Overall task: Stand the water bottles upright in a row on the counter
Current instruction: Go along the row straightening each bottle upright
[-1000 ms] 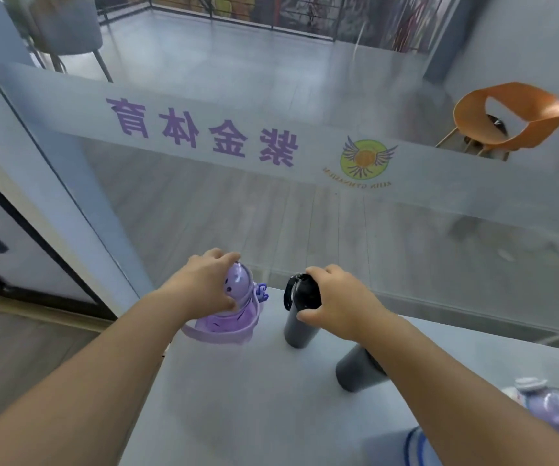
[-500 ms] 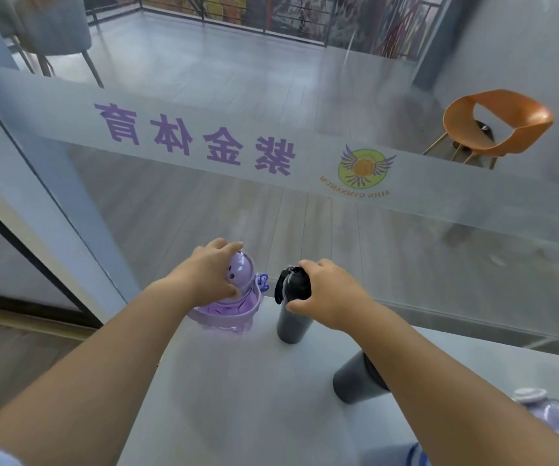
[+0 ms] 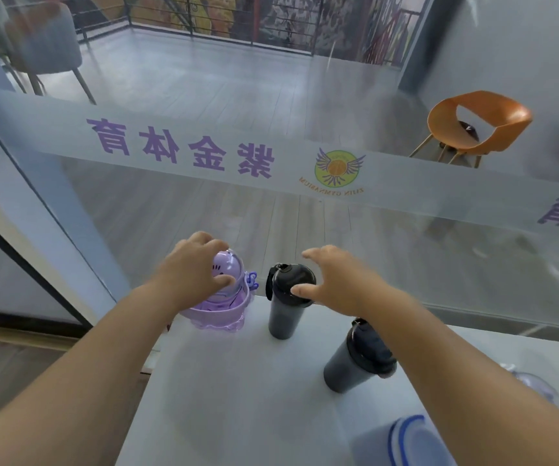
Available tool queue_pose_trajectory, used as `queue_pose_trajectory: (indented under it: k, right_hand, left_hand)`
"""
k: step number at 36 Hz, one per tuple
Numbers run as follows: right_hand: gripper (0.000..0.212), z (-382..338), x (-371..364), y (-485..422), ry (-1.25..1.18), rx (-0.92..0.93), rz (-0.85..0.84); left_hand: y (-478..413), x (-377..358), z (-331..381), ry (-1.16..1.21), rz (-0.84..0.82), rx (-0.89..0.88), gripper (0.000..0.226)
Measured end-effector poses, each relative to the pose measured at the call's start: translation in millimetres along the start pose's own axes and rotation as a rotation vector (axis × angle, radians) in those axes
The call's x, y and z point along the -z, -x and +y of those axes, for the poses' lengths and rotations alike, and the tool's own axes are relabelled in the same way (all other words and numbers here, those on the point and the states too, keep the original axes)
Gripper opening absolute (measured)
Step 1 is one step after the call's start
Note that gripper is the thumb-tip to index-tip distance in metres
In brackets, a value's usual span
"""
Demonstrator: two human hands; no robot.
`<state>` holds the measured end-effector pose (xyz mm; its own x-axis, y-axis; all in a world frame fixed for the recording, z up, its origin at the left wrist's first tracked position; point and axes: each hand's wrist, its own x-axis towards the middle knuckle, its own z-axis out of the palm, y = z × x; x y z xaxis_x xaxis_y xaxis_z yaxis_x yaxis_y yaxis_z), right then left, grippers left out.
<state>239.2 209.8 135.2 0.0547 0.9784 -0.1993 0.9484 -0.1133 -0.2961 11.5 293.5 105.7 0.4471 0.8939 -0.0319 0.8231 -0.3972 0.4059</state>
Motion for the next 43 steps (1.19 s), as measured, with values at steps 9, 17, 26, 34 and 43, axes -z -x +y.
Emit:
queue_pose_trajectory:
  k: [9,17,26,34,43]
  right_hand:
    - [0.054,50,29,75,-0.033,-0.022,0.129]
    - [0.052,104,24,153,-0.015,-0.099,0.201]
    - [0.053,131,-4,211,-0.025,-0.111,0.157]
    - [0.061,124,-33,221,-0.062,-0.052,0.039]
    - [0.063,100,-56,215,-0.033,-0.011,-0.057]
  left_hand:
    - [51,5,51,0.022,0.021,-0.080,0.028]
    - [75,-42,104,0.080,-0.051,-0.214,0.032]
    - [79,-92,165,0.122,-0.142,-0.318,0.072]
    - [68,-117,174,-0.045,-0.281,-0.344,0.082]
    - [66,-124,178,0.149,-0.165,-0.327,0.059]
